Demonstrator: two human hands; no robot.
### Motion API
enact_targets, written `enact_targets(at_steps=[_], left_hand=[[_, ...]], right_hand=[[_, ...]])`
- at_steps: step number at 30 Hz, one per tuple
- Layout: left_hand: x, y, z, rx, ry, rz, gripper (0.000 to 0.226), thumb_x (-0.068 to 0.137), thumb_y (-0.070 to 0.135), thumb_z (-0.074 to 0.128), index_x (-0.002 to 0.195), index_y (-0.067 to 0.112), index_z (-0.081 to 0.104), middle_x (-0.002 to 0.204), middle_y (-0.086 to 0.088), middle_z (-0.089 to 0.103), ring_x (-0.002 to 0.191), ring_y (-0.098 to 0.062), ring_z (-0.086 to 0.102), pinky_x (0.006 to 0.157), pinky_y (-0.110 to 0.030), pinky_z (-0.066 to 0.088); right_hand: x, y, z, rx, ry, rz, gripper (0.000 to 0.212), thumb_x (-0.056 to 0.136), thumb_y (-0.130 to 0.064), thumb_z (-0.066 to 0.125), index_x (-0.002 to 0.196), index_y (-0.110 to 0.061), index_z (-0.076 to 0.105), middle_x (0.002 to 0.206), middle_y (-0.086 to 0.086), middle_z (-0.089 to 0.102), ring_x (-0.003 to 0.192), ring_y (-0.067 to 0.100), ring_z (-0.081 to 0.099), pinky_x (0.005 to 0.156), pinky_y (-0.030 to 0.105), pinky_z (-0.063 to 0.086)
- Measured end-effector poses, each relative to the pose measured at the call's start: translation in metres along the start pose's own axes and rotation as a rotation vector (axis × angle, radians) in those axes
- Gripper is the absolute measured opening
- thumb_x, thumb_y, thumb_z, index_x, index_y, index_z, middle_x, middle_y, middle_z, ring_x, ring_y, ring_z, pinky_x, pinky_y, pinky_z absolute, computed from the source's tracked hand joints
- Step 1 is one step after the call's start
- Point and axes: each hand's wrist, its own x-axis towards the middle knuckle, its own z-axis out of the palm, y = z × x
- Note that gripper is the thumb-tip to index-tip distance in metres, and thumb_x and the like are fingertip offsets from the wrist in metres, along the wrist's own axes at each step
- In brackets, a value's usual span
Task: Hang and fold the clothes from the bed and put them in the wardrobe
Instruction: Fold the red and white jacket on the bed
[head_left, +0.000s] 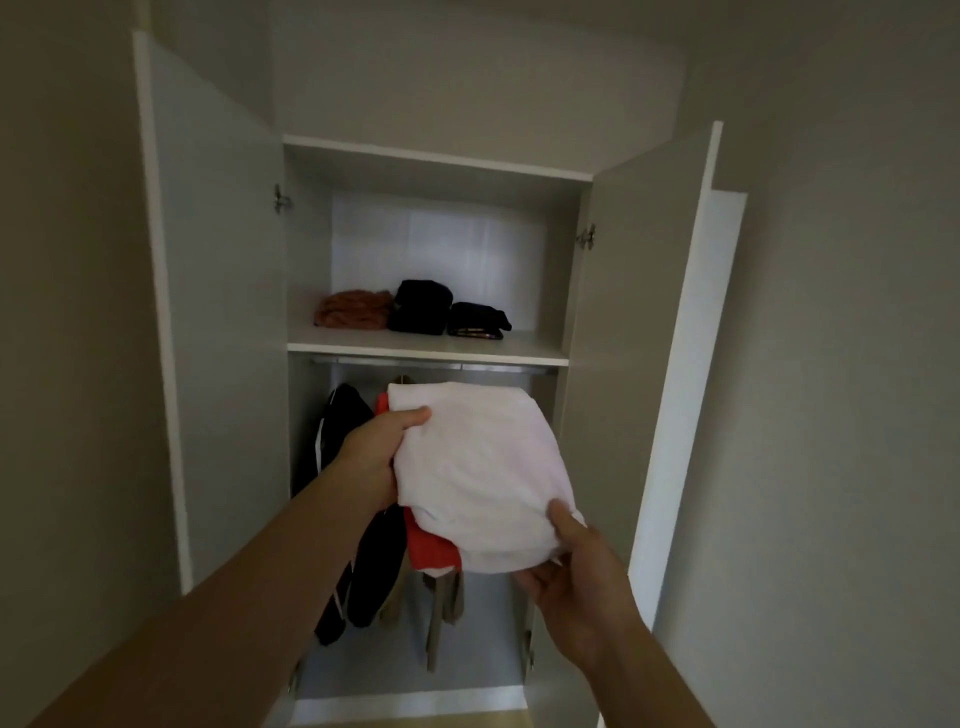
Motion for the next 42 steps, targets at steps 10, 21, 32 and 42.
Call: enact_targets(at_steps=[10, 21, 32, 42], left_hand=[[0.253, 0.055, 0.047, 0.013, 0.020, 0.049, 0.019, 0.094, 0.021, 0.067, 0.108, 0.008, 0.071, 0.096, -0.011, 0.073, 0.083, -0.027, 0.068, 0.062, -0.034, 0.051], [0.524, 0.111, 0.114, 0.016, -0.198, -0.013, 0.036, 0.095, 0.021, 0.067, 0.127, 0.004, 0.063, 0.115, -0.017, 0.068, 0.099, -0.031, 0.065, 0.075, -0.040, 0.054], [0.695, 0.098, 0.205, 0.009, -0.272, -0.139, 0.043, 0.098, 0.024, 0.064, 0.136, 0.003, 0.058, 0.133, -0.018, 0.063, 0.119, -0.033, 0.062, 0.079, -0.043, 0.052], [0.766, 0.085, 0.237, 1.234, -0.133, 0.379, 0.083, 0.098, 0.057, 0.052, 0.156, 0.006, 0.023, 0.153, -0.021, 0.039, 0.133, -0.037, 0.049, 0.103, -0.041, 0.047]], right_hand=[[0.273, -0.044, 0.048, -0.029, 0.001, -0.070, 0.030, 0.086, -0.016, 0.074, 0.110, -0.014, 0.056, 0.111, 0.011, 0.074, 0.090, 0.032, 0.075, 0.079, 0.052, 0.061], [0.504, -0.087, 0.103, 0.003, 0.230, -0.302, 0.025, 0.090, -0.015, 0.073, 0.112, -0.007, 0.064, 0.105, 0.011, 0.075, 0.094, 0.032, 0.074, 0.071, 0.043, 0.063], [0.654, -0.152, 0.091, -0.093, 0.471, -0.460, 0.019, 0.088, -0.007, 0.070, 0.093, -0.014, 0.052, 0.099, 0.012, 0.065, 0.087, 0.028, 0.065, 0.075, 0.047, 0.059], [0.713, -0.176, 0.081, -1.625, 0.675, -0.715, 0.032, 0.094, -0.017, 0.055, 0.125, -0.020, 0.048, 0.126, 0.013, 0.052, 0.108, 0.037, 0.061, 0.086, 0.041, 0.053]])
